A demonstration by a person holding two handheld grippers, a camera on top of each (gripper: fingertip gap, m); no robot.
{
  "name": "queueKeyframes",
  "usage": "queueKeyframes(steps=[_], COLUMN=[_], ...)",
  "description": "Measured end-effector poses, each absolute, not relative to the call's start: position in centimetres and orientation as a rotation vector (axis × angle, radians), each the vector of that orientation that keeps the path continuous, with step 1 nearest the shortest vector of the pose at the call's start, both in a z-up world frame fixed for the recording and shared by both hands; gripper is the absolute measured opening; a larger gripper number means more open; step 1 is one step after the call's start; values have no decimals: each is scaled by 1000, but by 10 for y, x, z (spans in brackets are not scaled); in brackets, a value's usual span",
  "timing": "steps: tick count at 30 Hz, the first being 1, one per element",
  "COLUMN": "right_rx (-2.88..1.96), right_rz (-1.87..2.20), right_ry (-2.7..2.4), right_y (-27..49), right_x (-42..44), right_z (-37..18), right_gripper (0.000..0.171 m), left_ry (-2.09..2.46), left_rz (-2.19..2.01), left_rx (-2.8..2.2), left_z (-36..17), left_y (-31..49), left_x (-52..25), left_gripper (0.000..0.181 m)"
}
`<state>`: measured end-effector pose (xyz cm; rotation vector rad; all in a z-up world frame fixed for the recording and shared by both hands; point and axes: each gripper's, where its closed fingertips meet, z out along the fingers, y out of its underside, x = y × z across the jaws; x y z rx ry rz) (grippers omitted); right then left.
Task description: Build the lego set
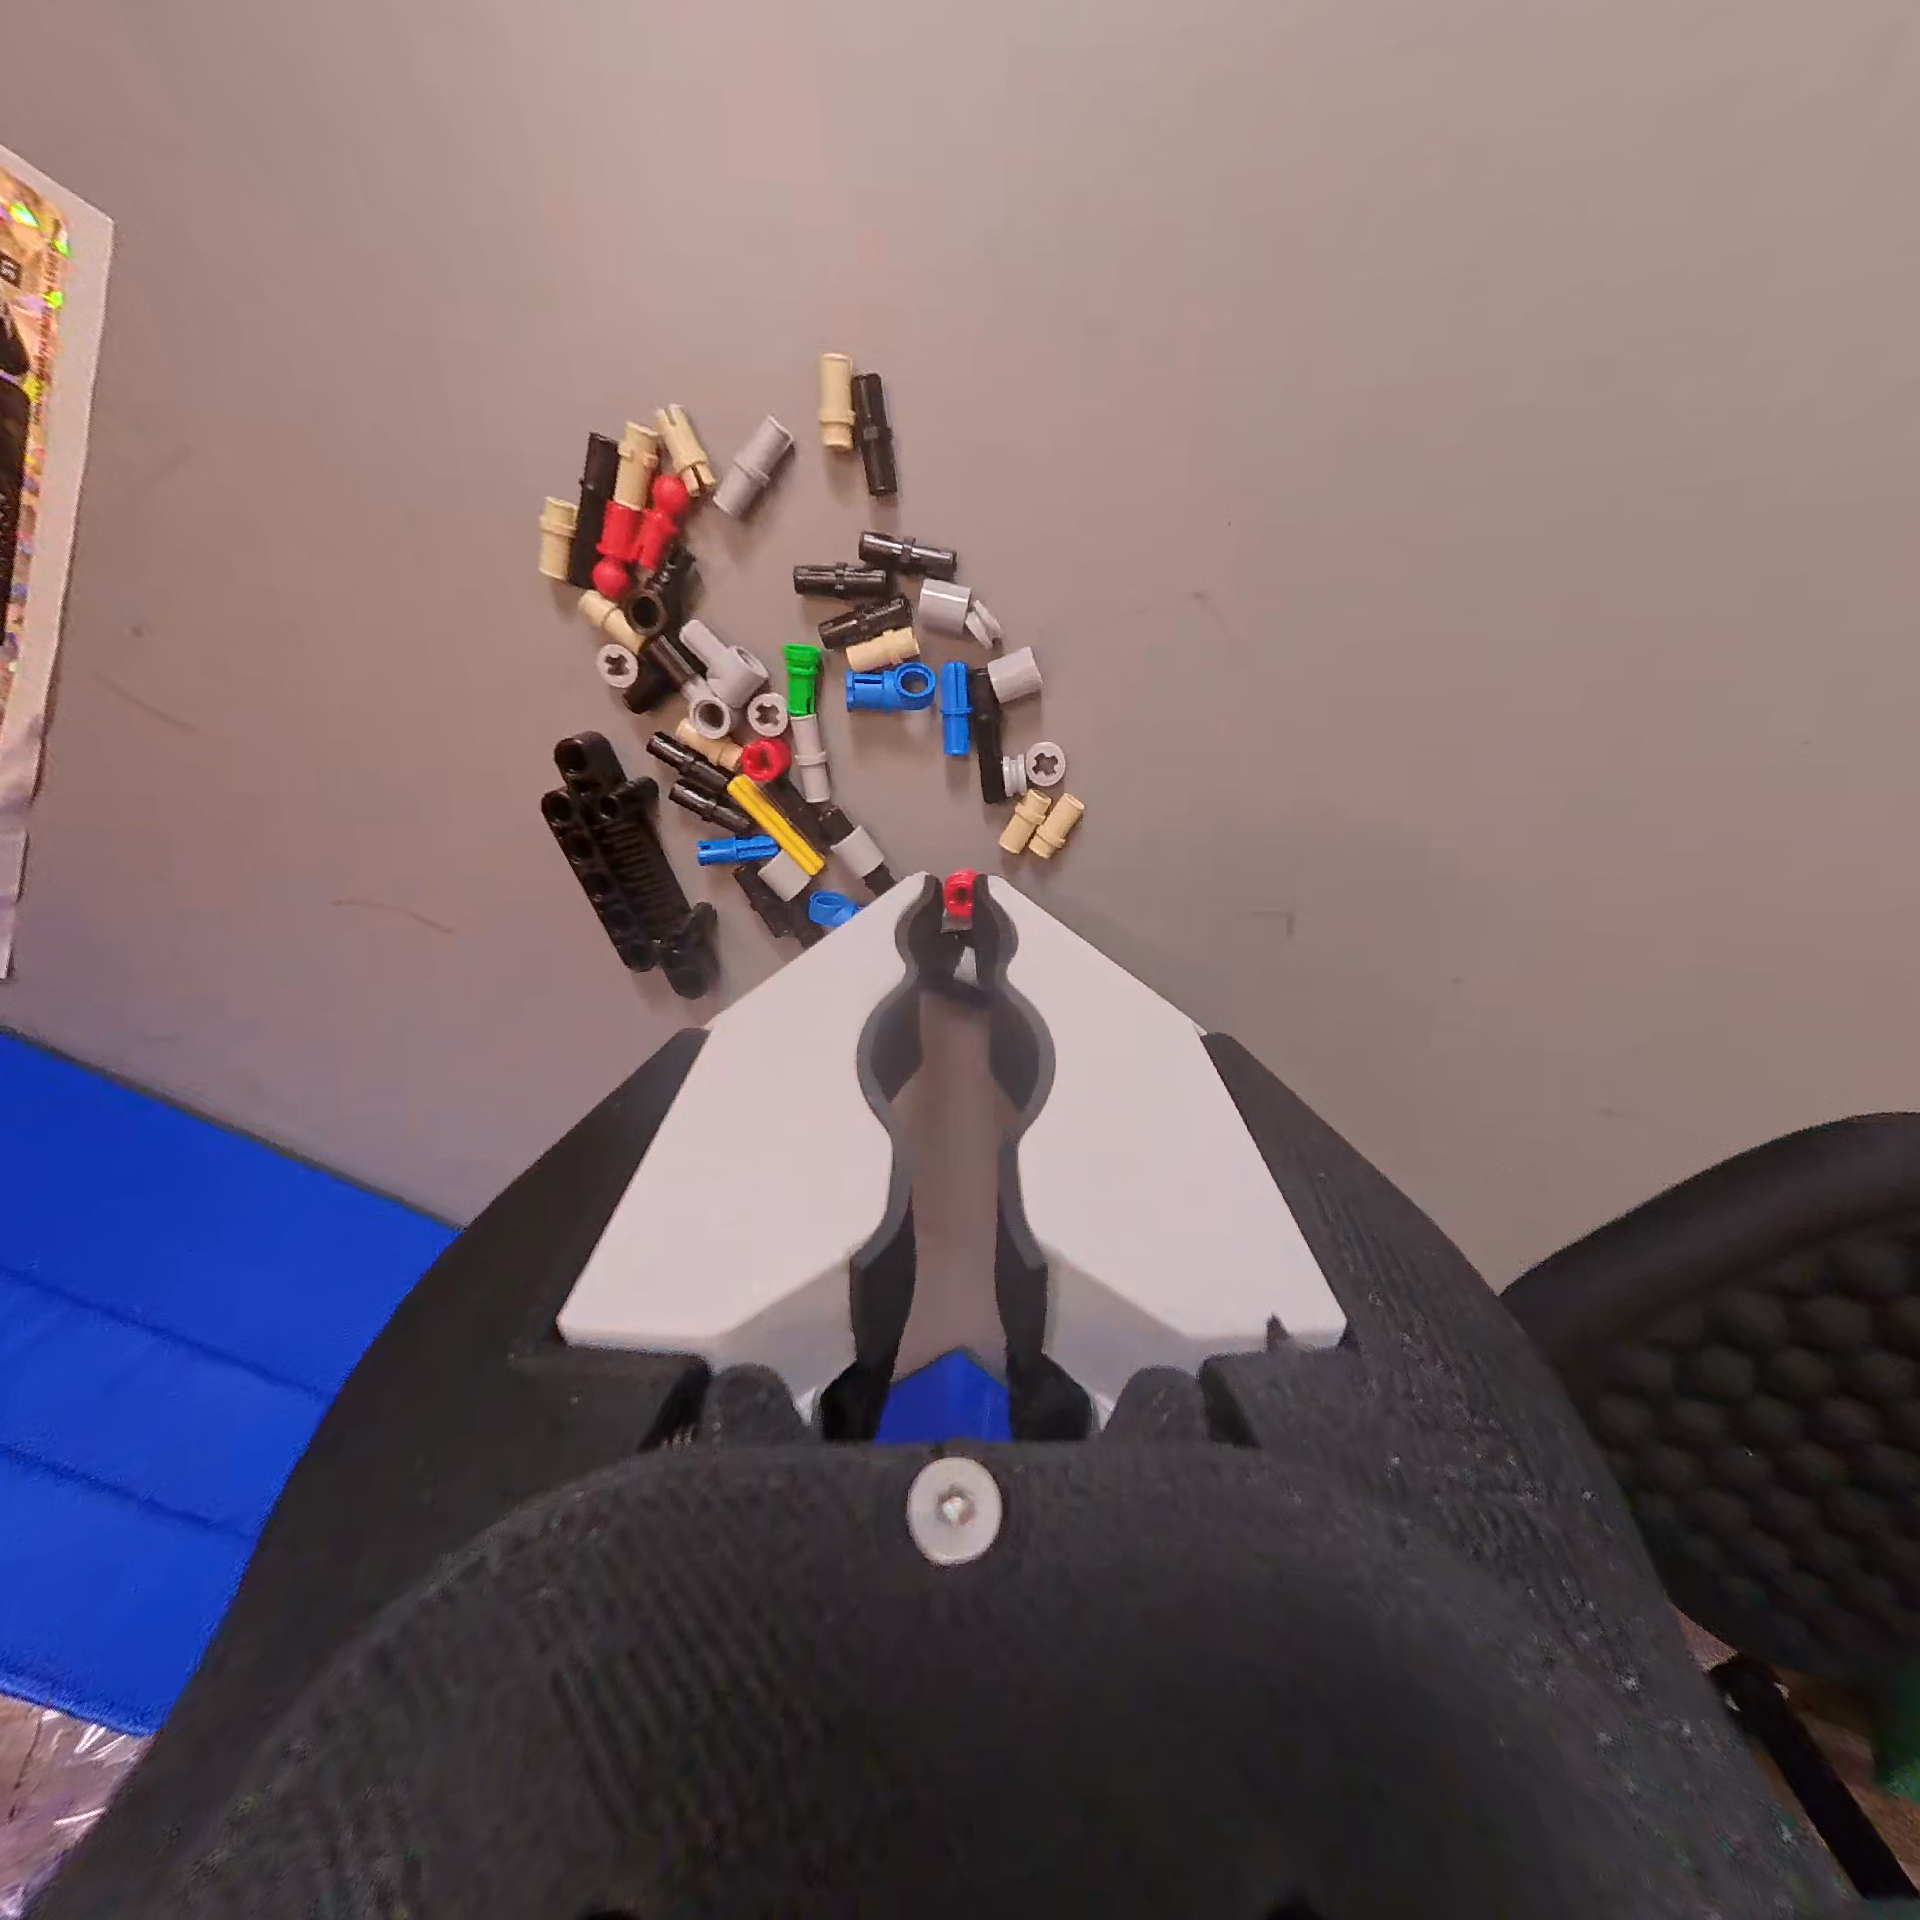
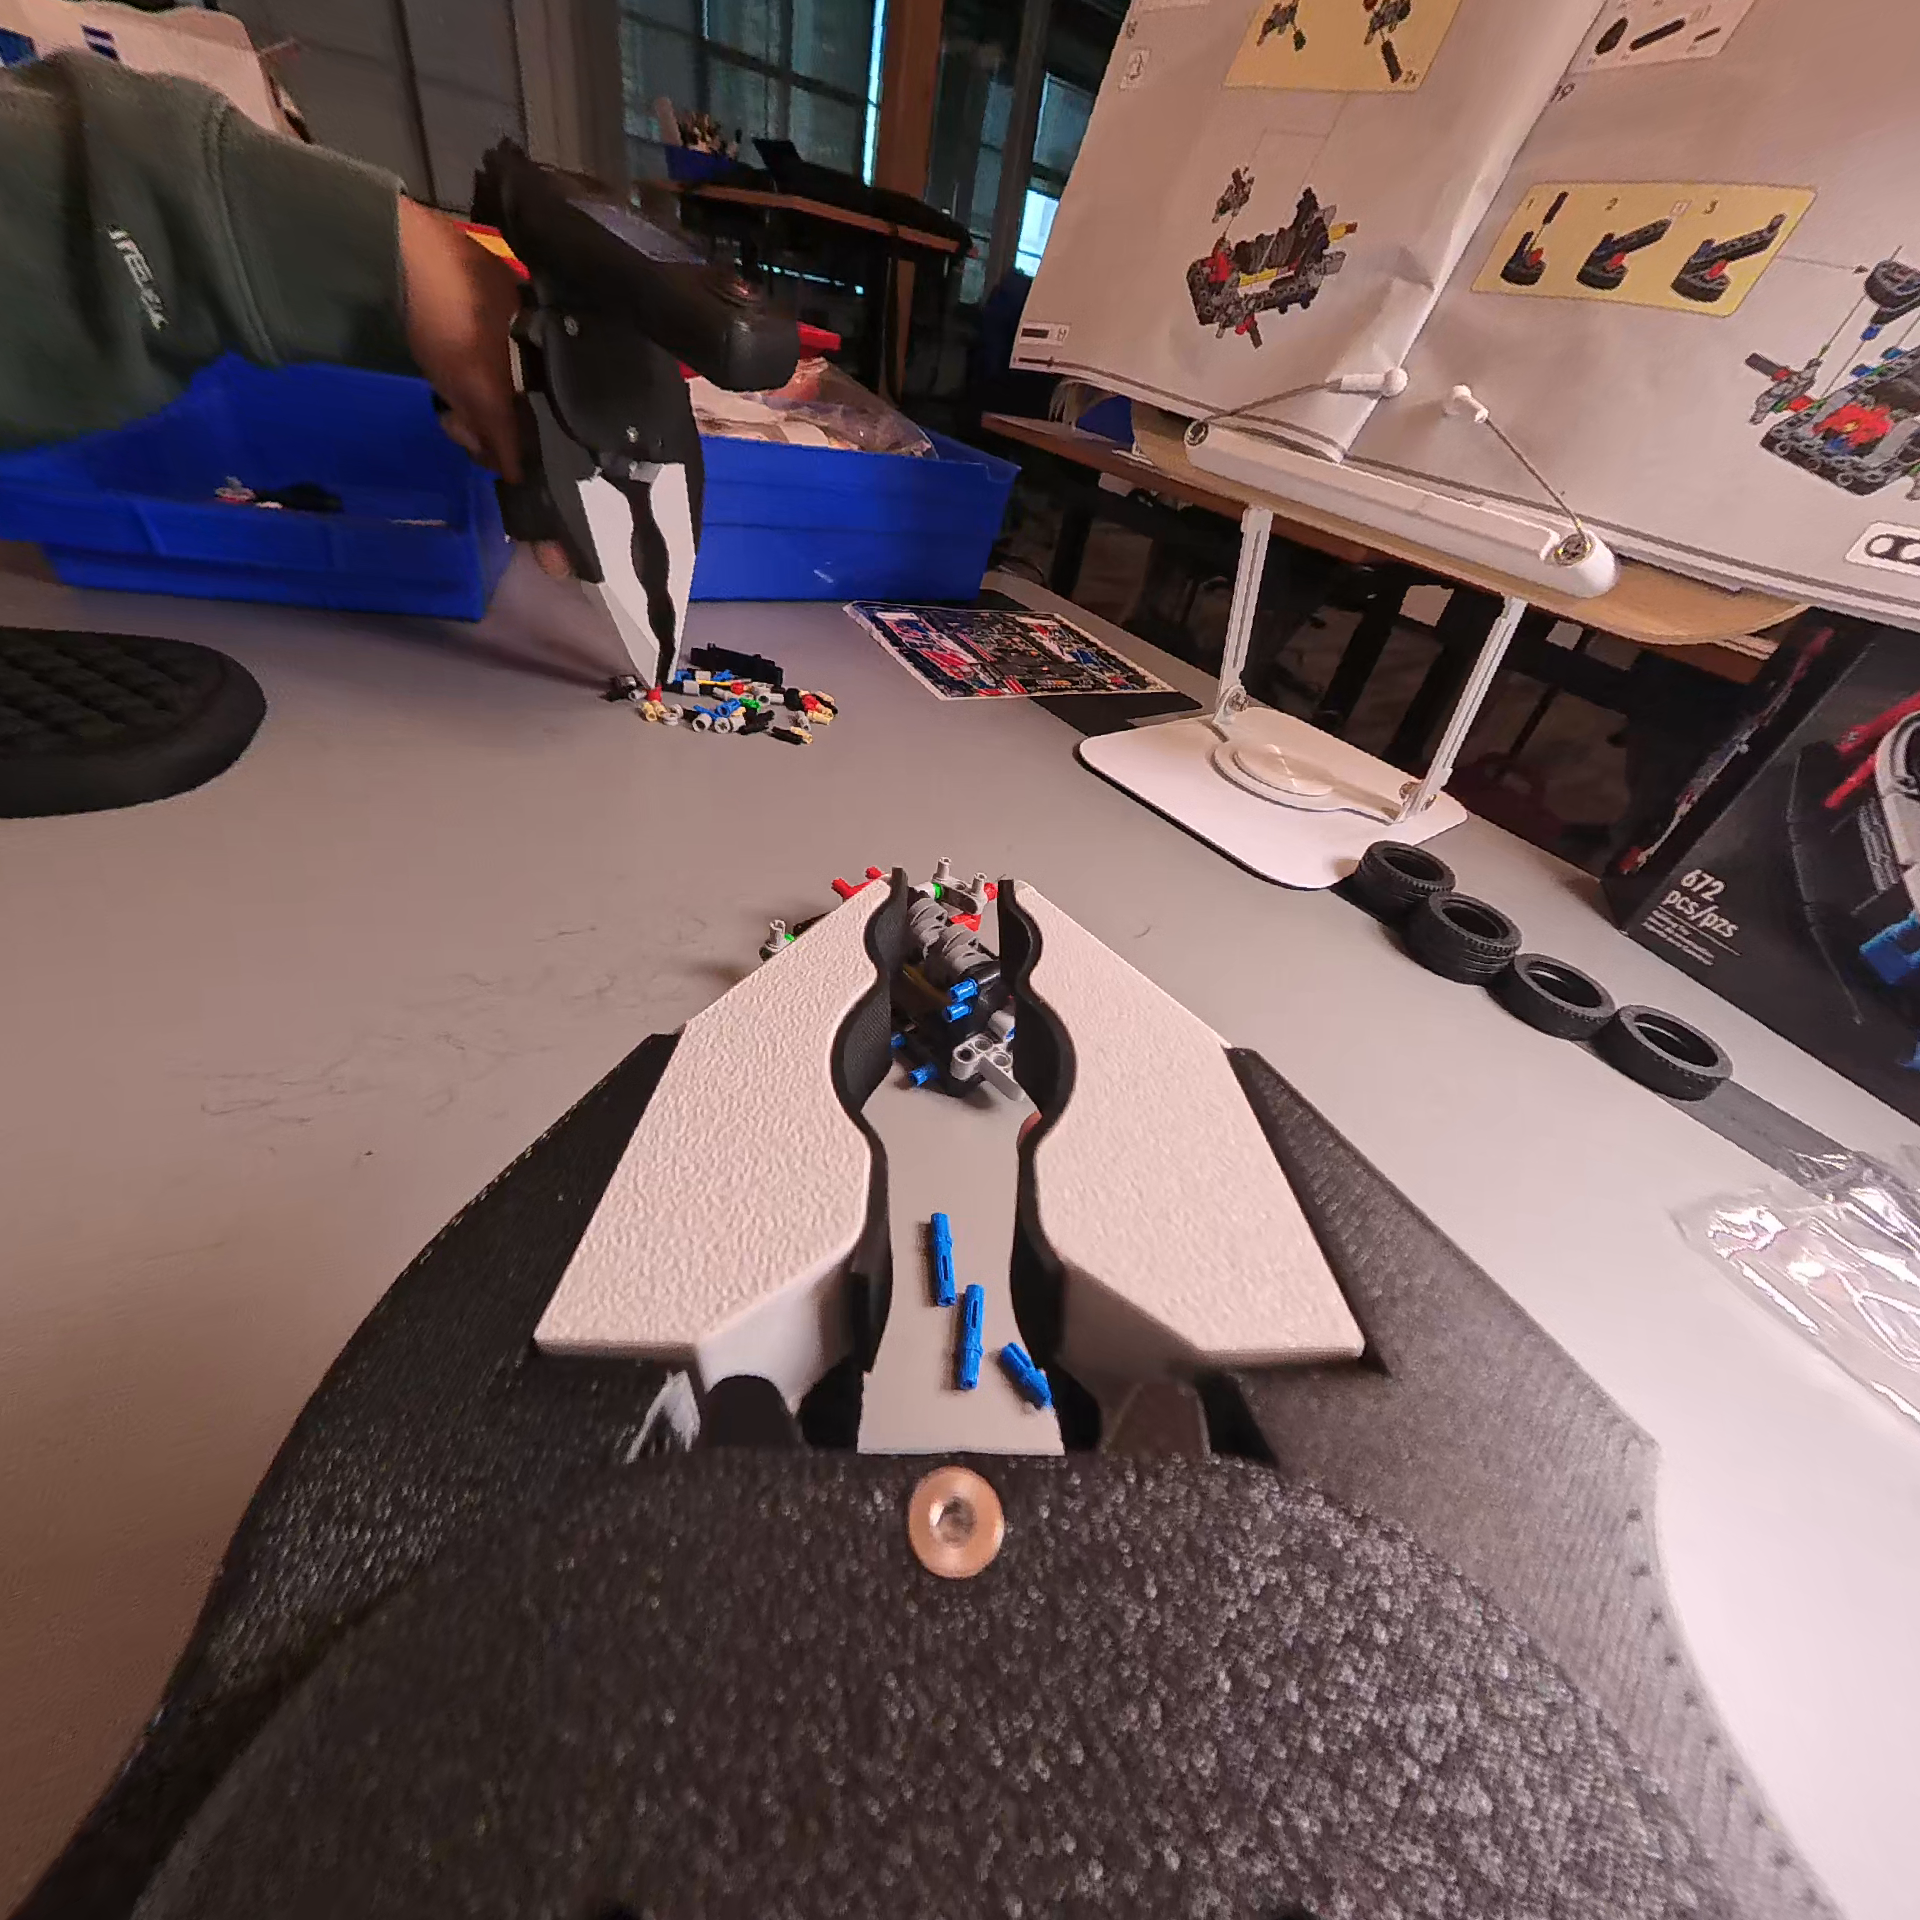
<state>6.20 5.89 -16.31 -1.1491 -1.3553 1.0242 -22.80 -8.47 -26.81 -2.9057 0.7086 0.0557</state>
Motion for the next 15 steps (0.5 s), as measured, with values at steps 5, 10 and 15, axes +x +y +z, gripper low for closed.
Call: queueKeyframes(steps=[5,10,15], right_rx=[-1157,-1158,-1159], right_rz=[1022,1017,1012], right_ry=[-1347,-1355,-1357], right_y=[61,60,61], right_x=[63,63,63], right_z=[-163,-164,-164], right_gripper=[14,14,14], left_ry=[711,685,597], left_rz=[44,37,98], left_rx=[-2907,-2853,-2739], left_z=[-268,-268,-257], left_y=[-83,-71,-46], left_x=[-226,-221,-228], left_gripper=[0,1,8])
